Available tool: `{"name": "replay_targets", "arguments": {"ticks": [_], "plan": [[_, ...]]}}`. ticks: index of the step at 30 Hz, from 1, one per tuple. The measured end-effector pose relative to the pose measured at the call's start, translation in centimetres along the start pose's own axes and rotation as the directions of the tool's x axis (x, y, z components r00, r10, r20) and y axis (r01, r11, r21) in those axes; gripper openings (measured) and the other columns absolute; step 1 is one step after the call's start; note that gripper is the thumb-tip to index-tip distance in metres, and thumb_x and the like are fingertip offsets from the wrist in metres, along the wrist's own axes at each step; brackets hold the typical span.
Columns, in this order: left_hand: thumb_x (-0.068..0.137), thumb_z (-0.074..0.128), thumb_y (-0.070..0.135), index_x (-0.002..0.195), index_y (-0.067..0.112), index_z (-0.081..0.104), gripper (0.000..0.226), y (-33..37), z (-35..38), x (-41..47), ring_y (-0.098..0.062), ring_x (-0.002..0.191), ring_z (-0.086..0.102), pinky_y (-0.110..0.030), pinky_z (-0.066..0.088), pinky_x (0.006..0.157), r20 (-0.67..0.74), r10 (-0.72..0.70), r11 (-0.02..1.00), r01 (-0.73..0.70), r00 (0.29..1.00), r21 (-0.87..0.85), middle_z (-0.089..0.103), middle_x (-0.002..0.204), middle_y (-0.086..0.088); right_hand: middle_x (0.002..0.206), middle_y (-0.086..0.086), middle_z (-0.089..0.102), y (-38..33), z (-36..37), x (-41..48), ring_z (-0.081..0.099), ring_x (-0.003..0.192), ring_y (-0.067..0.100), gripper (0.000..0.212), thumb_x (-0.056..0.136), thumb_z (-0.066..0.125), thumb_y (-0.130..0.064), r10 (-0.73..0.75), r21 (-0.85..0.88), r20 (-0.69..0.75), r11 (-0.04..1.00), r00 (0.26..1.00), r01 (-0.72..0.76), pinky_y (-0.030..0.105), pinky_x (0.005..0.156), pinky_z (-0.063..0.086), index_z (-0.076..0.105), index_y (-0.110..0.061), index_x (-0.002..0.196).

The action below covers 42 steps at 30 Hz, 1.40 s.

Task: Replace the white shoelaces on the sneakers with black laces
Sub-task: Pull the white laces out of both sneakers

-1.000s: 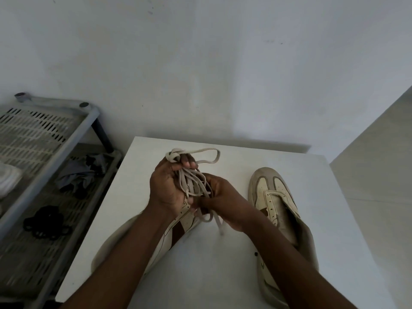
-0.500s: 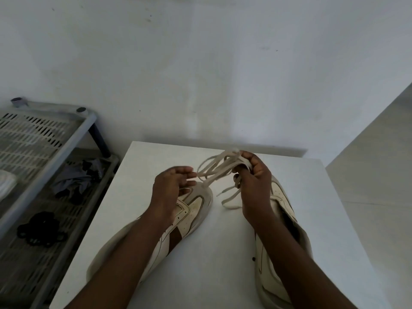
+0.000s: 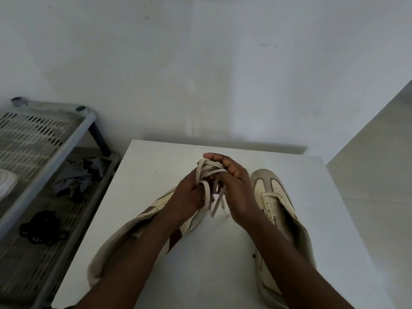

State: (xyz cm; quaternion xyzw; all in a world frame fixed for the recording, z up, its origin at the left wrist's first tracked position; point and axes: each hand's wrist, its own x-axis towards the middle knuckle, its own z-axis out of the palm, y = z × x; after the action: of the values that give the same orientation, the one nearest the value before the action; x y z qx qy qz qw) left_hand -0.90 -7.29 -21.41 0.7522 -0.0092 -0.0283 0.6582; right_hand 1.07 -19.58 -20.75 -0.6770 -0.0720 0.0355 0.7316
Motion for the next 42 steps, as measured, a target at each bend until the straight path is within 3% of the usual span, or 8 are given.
{"name": "replay_targets", "arguments": {"ticks": [9, 16, 23, 26, 31, 34, 39, 42], "plan": [[0.096, 0.046, 0.006, 0.09, 0.021, 0.069, 0.028, 0.1, -0.8, 0.7, -0.003, 0.056, 0.05, -0.02, 0.042, 0.059, -0.287, -0.017, 0.999, 0.002, 0.958, -0.051, 0.059, 0.061, 0.012, 0.123, -0.008, 0.058, 0.4, -0.6, 0.1, 0.055, 0.107, 0.003, 0.048, 0.077, 0.045, -0.024, 0.045, -0.227, -0.004, 0.973, 0.999, -0.045, 0.02, 0.086, 0.044, 0.061, -0.027, 0.123], [0.085, 0.038, -0.01, 0.102, 0.017, 0.068, 0.044, 1.0, -0.5, 0.3, -0.004, 0.06, 0.062, -0.016, 0.048, 0.054, -0.259, 0.005, 0.993, -0.036, 0.966, -0.114, 0.067, 0.071, 0.004, 0.131, -0.007, 0.056, 1.0, 0.3, -0.9, 0.056, 0.121, 0.01, 0.066, 0.087, 0.066, -0.013, 0.032, -0.154, 0.315, 0.988, 0.948, 0.018, 0.03, 0.098, 0.049, 0.036, -0.02, 0.145], [0.077, 0.048, 0.012, 0.119, 0.011, 0.053, 0.042, 0.2, -0.6, 0.6, -0.015, 0.087, 0.062, -0.016, 0.05, 0.062, -0.221, -0.007, 0.982, -0.036, 0.975, -0.187, 0.06, 0.105, -0.013, 0.122, 0.003, 0.064, 0.6, 1.3, -0.7, 0.059, 0.117, 0.018, 0.042, 0.089, 0.057, -0.004, -0.057, -0.132, 0.148, 0.988, 0.987, 0.077, 0.049, 0.101, 0.047, 0.052, -0.012, 0.131], [0.1, 0.039, 0.008, 0.129, 0.005, 0.05, 0.031, 0.3, -0.1, 0.3, -0.01, 0.078, 0.064, -0.015, 0.05, 0.058, -0.136, -0.098, 0.943, 0.048, 0.986, -0.328, 0.062, 0.099, -0.01, 0.112, 0.002, 0.068, 0.1, 2.2, -1.1, 0.064, 0.107, 0.016, 0.035, 0.098, 0.04, 0.002, -0.029, -0.058, 0.069, 0.998, 0.997, 0.033, 0.04, 0.094, 0.053, 0.06, -0.012, 0.123], [0.092, 0.05, 0.009, 0.124, 0.006, 0.046, 0.033, 0.8, 0.5, 0.2, 0.002, 0.076, 0.067, -0.013, 0.051, 0.063, -0.109, -0.073, 0.922, 0.025, 0.991, -0.387, 0.062, 0.097, -0.003, 0.107, -0.002, 0.071, -0.7, 2.7, -1.4, 0.065, 0.104, 0.01, 0.042, 0.099, 0.034, 0.002, 0.007, 0.036, -0.005, 0.999, 1.0, -0.006, 0.025, 0.086, 0.054, 0.065, -0.022, 0.115], [0.094, 0.054, 0.014, 0.113, 0.017, 0.046, 0.02, 0.8, 0.3, 0.2, -0.008, 0.065, 0.063, -0.017, 0.049, 0.053, -0.185, -0.09, 0.969, 0.044, 0.979, -0.241, 0.059, 0.084, -0.004, 0.108, 0.001, 0.07, -0.9, 2.4, -1.3, 0.067, 0.095, 0.006, 0.044, 0.097, 0.034, 0.003, 0.071, -0.015, 0.083, 0.997, 0.994, -0.07, 0.018, 0.076, 0.052, 0.064, -0.017, 0.122], [0.093, 0.041, 0.0, 0.106, 0.019, 0.058, 0.028, -0.1, -0.7, 0.7, -0.022, 0.076, 0.064, -0.03, 0.051, 0.06, -0.398, -0.199, 0.95, 0.077, 0.896, -0.303, 0.064, 0.088, -0.01, 0.152, -0.007, 0.033, 0.3, 1.7, -1.0, 0.024, 0.136, 0.017, 0.053, 0.099, 0.037, -0.008, 0.084, -0.653, 0.225, 0.752, 0.971, 0.086, 0.039, 0.112, 0.02, 0.04, -0.037, 0.143], [0.094, 0.036, -0.001, 0.099, 0.01, 0.057, 0.024, 0.1, -1.3, 1.3, -0.018, 0.065, 0.057, -0.028, 0.047, 0.057, -0.372, -0.318, 0.803, 0.039, 0.872, -0.595, 0.059, 0.074, -0.007, 0.149, -0.007, 0.037, 0.8, 0.9, -1.1, 0.035, 0.133, 0.013, 0.05, 0.1, 0.049, -0.025, 0.135, -0.439, 0.248, 0.899, 0.959, -0.013, 0.041, 0.113, 0.03, 0.034, -0.038, 0.146]]}}
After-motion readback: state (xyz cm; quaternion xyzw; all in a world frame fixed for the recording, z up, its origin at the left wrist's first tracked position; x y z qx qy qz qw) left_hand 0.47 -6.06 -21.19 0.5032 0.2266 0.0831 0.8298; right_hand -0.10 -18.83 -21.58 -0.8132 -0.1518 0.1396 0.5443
